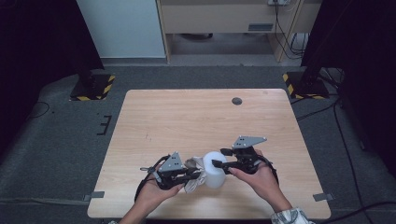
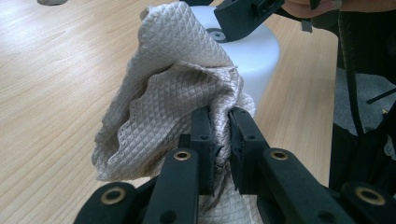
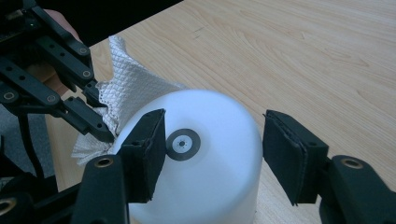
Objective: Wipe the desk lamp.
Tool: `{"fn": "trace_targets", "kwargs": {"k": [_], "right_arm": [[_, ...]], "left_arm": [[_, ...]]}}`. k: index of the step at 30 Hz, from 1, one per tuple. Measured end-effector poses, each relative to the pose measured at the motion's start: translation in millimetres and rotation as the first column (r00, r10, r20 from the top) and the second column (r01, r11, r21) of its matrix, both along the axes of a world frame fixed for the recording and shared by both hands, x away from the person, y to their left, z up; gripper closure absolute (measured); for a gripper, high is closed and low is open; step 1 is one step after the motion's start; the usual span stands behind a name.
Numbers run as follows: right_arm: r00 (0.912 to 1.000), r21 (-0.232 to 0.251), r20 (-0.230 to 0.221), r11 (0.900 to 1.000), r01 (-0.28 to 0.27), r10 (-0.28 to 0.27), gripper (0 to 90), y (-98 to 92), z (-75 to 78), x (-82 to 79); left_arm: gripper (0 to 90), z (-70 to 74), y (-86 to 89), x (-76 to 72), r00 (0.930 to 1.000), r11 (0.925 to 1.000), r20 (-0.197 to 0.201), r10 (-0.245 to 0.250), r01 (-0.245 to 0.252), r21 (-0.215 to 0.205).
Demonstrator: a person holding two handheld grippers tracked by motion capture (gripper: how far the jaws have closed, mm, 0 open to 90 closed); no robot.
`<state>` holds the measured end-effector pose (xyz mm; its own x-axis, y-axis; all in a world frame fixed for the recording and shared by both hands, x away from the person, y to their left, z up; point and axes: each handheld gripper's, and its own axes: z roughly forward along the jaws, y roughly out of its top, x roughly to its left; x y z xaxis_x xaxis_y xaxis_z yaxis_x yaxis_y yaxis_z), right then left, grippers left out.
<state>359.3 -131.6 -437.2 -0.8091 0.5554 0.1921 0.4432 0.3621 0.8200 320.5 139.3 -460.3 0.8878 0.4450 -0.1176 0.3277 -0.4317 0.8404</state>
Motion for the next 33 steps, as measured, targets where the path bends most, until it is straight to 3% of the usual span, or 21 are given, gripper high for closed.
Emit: {"fn": "trace_targets", "kwargs": {"k": [20, 29, 33], "right_arm": [[1.0000, 0.003, 0.000, 1.000, 0.004, -0.004, 40.2, -1.2, -0.5, 0.1], [1.0000, 0.003, -0.002, 1.000, 0.003, -0.003, 40.3, -1.5, -0.6, 0.4], [1.0000, -0.001, -0.001, 1.000, 0.001, -0.001, 40.6, -2.3, -0.9, 0.6]], "left_arm": [[80.7, -16.7, -1.9, 18.7, 0.9991, 0.9960, -0.029, 0.032, -0.030, 0.084], [80.6, -26.3, -8.1, 20.4, 0.9991, 0.9866, -0.030, 0.029, -0.024, 0.161], [80.6, -29.4, -9.4, 23.5, 0.9991, 0.9846, -0.033, 0.027, -0.021, 0.174]]}}
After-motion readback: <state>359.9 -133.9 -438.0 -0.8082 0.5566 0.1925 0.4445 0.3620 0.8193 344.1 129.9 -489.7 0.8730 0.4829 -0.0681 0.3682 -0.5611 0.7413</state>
